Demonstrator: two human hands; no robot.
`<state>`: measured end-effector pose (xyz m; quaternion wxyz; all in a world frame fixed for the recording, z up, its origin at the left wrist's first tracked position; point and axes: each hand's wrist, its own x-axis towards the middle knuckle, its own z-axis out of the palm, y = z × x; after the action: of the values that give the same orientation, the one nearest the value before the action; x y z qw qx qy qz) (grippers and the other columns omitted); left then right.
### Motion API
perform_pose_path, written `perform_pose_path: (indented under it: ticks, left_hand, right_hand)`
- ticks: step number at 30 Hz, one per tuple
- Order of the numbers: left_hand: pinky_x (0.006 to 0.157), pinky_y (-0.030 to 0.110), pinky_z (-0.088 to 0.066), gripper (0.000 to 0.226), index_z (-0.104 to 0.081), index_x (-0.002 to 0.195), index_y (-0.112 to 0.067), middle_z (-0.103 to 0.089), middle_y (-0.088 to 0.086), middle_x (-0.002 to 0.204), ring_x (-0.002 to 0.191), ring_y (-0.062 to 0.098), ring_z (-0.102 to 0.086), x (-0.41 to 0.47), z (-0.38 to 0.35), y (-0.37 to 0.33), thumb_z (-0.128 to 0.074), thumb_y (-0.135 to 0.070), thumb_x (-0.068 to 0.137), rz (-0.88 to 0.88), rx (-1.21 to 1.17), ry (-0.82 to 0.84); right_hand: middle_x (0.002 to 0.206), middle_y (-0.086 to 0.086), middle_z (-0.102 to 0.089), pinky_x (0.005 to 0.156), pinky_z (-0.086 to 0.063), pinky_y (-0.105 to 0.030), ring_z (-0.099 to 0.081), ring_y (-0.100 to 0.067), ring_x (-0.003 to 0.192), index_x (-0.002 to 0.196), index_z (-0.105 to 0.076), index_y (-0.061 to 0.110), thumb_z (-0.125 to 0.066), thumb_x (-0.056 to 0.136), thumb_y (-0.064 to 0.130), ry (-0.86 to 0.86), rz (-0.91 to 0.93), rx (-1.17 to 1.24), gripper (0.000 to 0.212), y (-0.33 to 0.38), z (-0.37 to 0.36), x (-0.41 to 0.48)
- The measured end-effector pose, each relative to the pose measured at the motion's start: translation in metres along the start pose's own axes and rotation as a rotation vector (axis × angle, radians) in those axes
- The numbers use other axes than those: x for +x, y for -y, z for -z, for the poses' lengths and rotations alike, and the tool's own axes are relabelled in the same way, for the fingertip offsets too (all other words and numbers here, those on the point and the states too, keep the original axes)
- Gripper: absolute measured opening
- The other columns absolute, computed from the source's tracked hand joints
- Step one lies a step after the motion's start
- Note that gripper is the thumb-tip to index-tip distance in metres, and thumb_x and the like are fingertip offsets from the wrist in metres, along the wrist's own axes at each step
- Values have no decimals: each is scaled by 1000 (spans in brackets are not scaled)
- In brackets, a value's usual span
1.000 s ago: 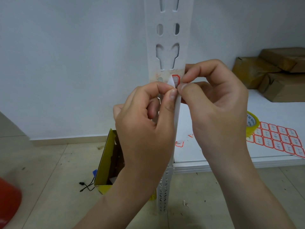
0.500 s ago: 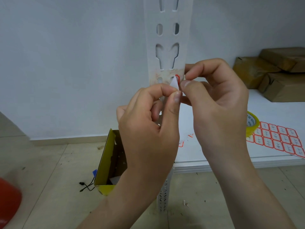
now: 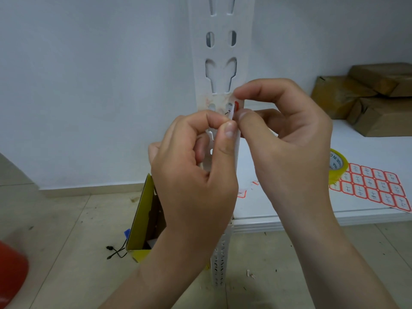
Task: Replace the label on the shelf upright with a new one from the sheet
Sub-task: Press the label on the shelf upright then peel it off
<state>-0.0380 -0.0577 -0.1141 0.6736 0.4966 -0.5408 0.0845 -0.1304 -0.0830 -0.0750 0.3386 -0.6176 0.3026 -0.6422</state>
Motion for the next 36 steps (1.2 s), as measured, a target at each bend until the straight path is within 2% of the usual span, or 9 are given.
perform_pose_path:
  ticks: [16, 25, 31, 34, 36]
  left_hand:
    - [59, 51, -41, 21, -50, 96, -46, -32, -16, 66, 58, 8, -37, 3, 4, 3, -58, -27, 102, -52, 25, -27]
    - [58, 50, -39, 17, -50, 98, -41, -31, -17, 66, 58, 4, -36, 2, 2, 3, -58, -26, 101, -76, 21, -40]
    - [56, 53, -40, 13, -52, 97, -33, -32, -18, 69, 60, 7, -38, 1, 2, 2, -57, -23, 101, -123, 24, -36]
    - [56, 52, -40, 19, -48, 99, -39, -33, -16, 70, 60, 8, -37, 3, 5, 0, -54, -21, 102, -152, 21, -58]
    - [58, 50, -40, 21, -46, 99, -41, -34, -16, 70, 61, 6, -37, 5, 7, 0, -53, -22, 102, -147, 24, -66]
  right_hand:
    - [104, 3, -73, 60, -49, -8, -71, -4, 82, 96, -69, 23, -68, 91, 4, 11, 13, -59, 19, -2, -1, -2]
    - [106, 3, -72, 60, -51, -13, -73, -8, 87, 97, -68, 24, -67, 90, 6, 15, 28, -72, 19, -3, 0, -2]
    - [109, 6, -69, 64, -52, -22, -71, -11, 90, 97, -65, 29, -58, 82, 4, 25, 87, -150, 30, -5, 0, -1]
    - [112, 7, -63, 67, -57, -26, -70, -11, 94, 95, -66, 26, -62, 85, 10, 20, 140, -211, 19, -7, -1, -1]
    - [116, 6, -62, 69, -57, -23, -70, -11, 93, 90, -67, 23, -65, 87, 15, -2, 147, -224, 9, -9, 0, -2]
